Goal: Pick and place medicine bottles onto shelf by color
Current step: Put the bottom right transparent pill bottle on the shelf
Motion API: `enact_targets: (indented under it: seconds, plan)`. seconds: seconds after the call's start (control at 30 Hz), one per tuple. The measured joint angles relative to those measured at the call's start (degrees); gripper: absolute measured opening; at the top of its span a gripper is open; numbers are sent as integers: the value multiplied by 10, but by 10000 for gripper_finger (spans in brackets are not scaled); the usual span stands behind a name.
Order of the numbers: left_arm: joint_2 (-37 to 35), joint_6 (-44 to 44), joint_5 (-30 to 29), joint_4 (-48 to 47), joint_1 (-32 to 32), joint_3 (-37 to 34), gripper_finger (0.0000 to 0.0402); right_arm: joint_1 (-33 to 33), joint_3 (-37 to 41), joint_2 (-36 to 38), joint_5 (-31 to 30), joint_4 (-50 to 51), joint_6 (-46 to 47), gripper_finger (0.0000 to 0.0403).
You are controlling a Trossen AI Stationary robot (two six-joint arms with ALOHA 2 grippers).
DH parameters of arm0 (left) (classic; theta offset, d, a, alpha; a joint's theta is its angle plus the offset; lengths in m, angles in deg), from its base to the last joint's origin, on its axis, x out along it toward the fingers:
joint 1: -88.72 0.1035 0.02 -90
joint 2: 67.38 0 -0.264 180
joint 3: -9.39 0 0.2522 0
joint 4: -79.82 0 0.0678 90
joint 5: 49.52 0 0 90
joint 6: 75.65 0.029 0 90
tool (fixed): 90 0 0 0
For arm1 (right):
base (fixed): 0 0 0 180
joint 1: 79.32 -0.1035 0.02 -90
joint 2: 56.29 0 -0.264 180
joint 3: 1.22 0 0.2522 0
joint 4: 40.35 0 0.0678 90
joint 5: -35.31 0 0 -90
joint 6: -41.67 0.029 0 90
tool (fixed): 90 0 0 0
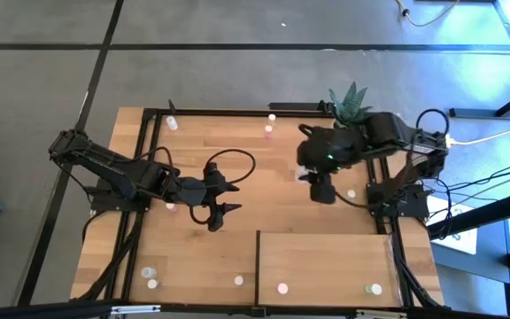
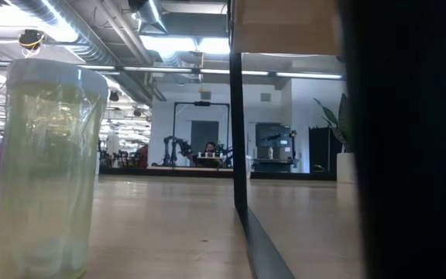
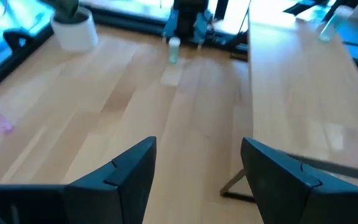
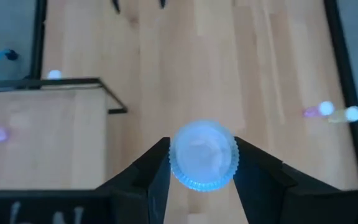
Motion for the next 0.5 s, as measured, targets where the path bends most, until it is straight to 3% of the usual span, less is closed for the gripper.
enact_targets:
  seconds: [0.2, 0.5]
  plan:
    - [0, 64, 21, 62, 0, 0, 228, -61, 118, 79, -23, -66, 110, 156]
    - [0, 114, 104, 104, 28, 0, 228, -183, 264, 169, -102, -146, 254, 157]
